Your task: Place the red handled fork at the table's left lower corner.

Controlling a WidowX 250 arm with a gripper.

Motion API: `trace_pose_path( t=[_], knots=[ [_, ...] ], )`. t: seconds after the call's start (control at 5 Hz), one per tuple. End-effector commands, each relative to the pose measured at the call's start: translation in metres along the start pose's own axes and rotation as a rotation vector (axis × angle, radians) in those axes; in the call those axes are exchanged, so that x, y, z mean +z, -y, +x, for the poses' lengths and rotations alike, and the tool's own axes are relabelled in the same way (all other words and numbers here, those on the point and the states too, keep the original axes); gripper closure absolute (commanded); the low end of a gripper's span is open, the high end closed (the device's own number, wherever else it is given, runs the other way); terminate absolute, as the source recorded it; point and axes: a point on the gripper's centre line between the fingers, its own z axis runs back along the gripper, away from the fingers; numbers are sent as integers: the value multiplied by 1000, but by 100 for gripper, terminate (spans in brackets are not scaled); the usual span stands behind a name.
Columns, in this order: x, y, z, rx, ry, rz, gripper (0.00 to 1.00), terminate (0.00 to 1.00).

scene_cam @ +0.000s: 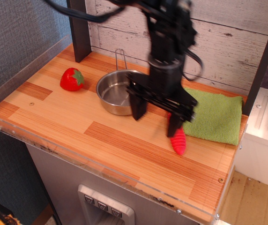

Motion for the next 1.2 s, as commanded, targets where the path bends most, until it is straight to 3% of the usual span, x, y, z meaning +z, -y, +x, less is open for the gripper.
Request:
trace_pose_path(
  t=[0.0,0.6,0.8,1.0],
  knots=[
    [-13,19,13,164,31,58,0,0],
    [-37,23,19,174,64,49,0,0],
    [-41,23,20,142,82,53,100,0],
    [-38,25,21,122,88,57,100,0]
  ],
)
